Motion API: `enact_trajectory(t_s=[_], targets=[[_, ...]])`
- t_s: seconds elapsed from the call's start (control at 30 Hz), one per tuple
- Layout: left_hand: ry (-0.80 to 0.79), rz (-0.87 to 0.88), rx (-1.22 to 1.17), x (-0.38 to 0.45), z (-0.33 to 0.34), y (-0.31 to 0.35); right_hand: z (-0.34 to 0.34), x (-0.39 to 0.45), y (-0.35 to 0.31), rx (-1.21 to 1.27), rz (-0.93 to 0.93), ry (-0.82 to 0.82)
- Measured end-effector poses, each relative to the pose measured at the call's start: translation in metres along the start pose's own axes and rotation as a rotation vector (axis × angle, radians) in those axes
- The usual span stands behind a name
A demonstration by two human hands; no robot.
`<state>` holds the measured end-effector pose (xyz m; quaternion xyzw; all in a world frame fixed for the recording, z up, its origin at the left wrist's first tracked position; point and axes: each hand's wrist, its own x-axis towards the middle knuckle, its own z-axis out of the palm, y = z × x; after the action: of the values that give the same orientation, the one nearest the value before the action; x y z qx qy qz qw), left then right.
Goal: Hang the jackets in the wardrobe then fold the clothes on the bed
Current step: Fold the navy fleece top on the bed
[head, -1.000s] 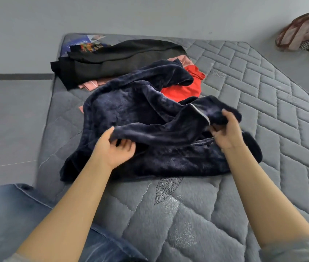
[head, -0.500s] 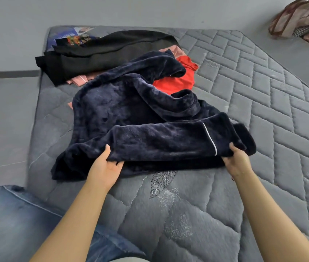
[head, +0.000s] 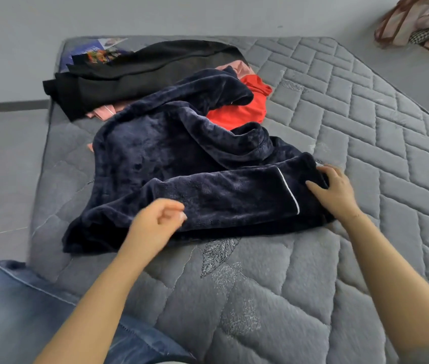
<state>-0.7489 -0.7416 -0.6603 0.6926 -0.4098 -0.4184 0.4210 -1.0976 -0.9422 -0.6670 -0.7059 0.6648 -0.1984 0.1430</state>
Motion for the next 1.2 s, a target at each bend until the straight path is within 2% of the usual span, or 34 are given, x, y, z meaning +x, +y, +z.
enact_trajectory(t_s=[0.07,0.13,0.2,0.27,0.33,0.43,0.47,0.5,0.57,0.63,0.7,0.77,0.83,0.9,1.03,1.1,1.2], targets=[[0.282,0.228,0.151,0.026,-0.015,0.008,-0.010,0.019,-0.001,-0.031,0.059,-0.180],[0.390,0.257,0.392,0.055,-0.035,0.001,-0.013,0.031,-0.001,0.004,0.100,-0.323],[0.267,0.042,0.590,0.076,-0.053,-0.015,-0.010,0.038,-0.001,0.013,0.078,-0.423],[-0.002,-0.167,0.717,0.081,-0.063,-0.031,-0.001,0.041,-0.002,-0.015,0.047,-0.485],[-0.118,-0.186,0.750,0.077,-0.068,-0.042,0.007,0.041,-0.003,-0.031,-0.015,-0.387],[0.031,-0.025,0.586,0.070,-0.073,-0.044,0.008,0.037,-0.004,-0.011,-0.095,0.008],[0.106,0.019,0.559,0.069,-0.075,-0.044,0.009,0.036,-0.006,-0.003,-0.111,0.095],[0.167,0.042,0.554,0.068,-0.076,-0.043,0.009,0.036,-0.009,-0.008,-0.110,0.112],[0.195,0.014,0.588,0.069,-0.075,-0.041,0.014,0.041,-0.016,-0.112,-0.063,-0.036],[0.127,-0.085,0.644,0.071,-0.071,-0.043,0.015,0.045,-0.024,-0.233,0.020,-0.215],[0.148,-0.114,0.713,0.073,-0.065,-0.038,0.011,0.051,-0.033,-0.212,0.041,-0.229],[0.178,-0.034,0.694,0.078,-0.059,-0.025,0.006,0.056,-0.046,-0.106,-0.132,-0.217],[0.124,0.071,0.537,0.087,-0.052,-0.006,0.004,0.064,-0.063,-0.028,-0.367,-0.261],[0.072,0.152,0.422,0.100,-0.043,0.014,0.002,0.079,-0.084,-0.007,-0.458,-0.289],[0.014,0.260,0.519,0.143,-0.023,0.047,0.008,0.120,-0.125,0.005,-0.523,-0.324],[-0.039,0.284,0.592,0.167,-0.016,0.059,0.021,0.139,-0.139,-0.070,-0.453,-0.341],[-0.054,0.339,0.729,0.203,-0.011,0.069,0.054,0.163,-0.155,-0.273,-0.325,-0.516]])
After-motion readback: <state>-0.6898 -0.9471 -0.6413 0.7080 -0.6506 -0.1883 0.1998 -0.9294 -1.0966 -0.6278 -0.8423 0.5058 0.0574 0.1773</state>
